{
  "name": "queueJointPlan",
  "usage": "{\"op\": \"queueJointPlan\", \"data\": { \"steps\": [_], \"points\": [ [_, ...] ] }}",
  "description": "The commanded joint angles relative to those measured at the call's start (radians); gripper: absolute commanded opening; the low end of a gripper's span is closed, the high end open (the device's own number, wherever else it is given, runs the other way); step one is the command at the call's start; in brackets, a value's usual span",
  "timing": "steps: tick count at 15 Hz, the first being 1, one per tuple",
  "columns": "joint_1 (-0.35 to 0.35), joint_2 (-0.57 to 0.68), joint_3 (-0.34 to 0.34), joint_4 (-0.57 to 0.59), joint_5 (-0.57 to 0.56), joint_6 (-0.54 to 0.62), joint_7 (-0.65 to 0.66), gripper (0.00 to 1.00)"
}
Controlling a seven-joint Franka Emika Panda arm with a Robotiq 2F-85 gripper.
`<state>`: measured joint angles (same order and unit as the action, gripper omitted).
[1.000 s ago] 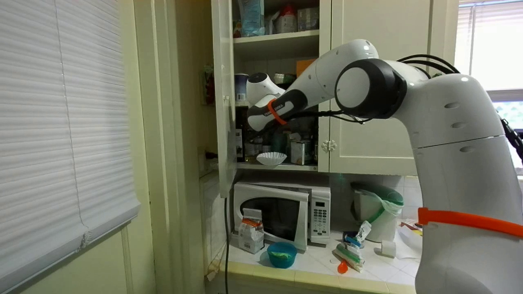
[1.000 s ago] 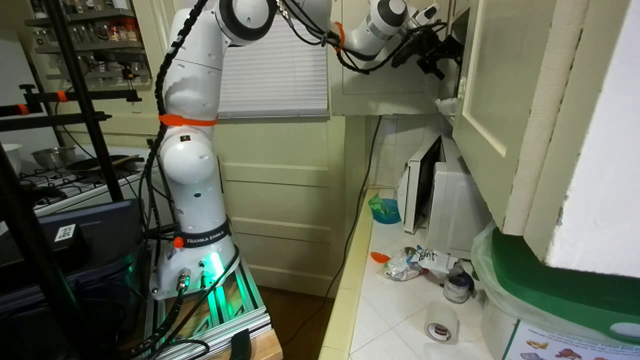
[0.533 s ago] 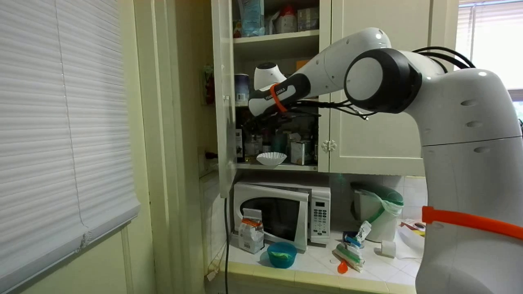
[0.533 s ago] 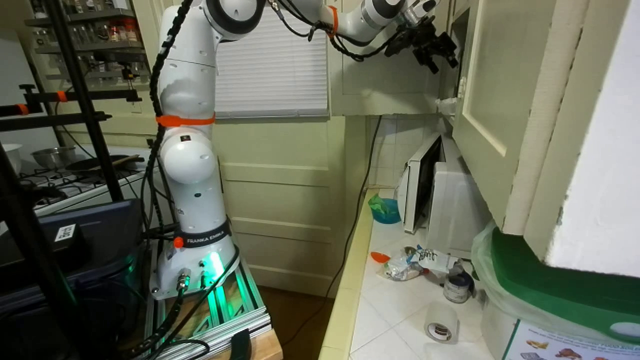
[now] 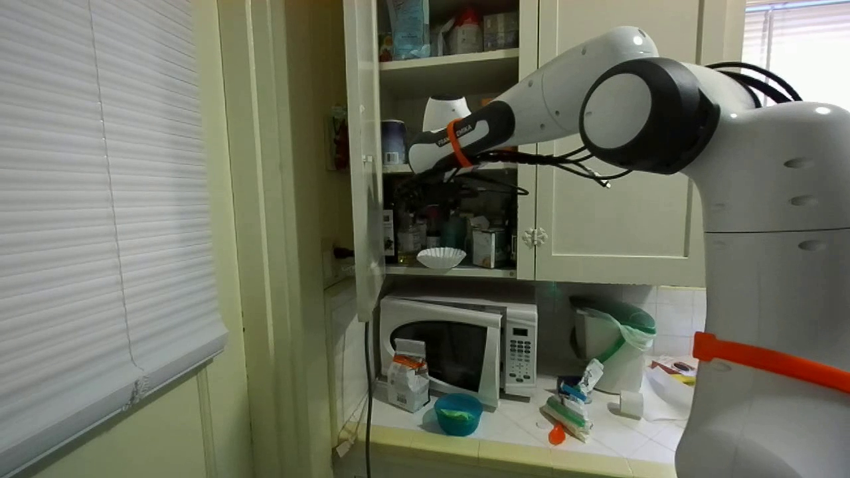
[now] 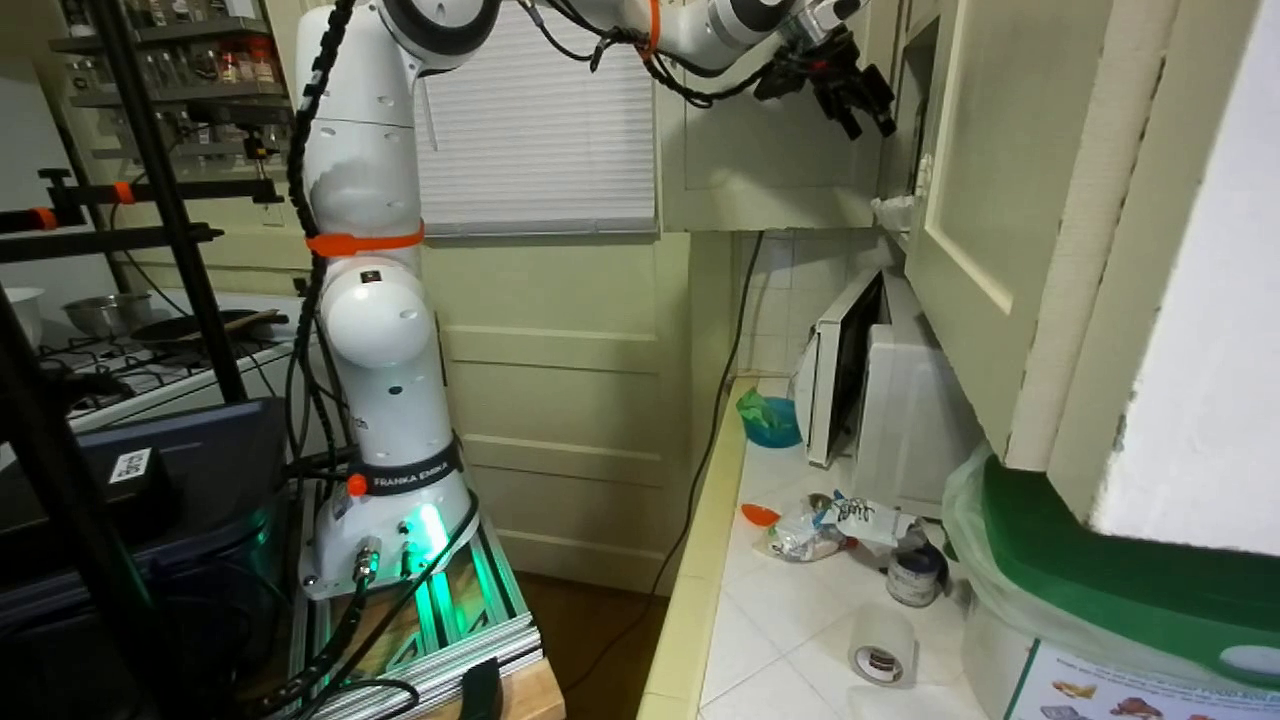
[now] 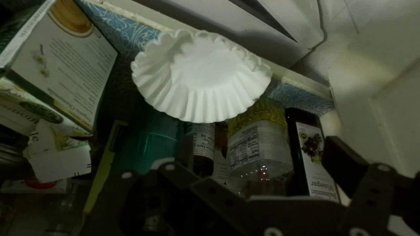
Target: Move the cupcake liners to the bottom shelf
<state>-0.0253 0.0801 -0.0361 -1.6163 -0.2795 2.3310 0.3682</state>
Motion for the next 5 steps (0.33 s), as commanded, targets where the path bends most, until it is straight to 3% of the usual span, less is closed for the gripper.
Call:
{"op": "queueJointPlan", "data": {
  "steps": [1,5],
  "points": [
    [-0.003,-0.085,-0.012,-0.075,0.009,-0.032,-0.025,1.0],
    [-0.011,-0.067,-0.011,-0.041,0.001,-0.033,-0.035,1.0]
  ]
}}
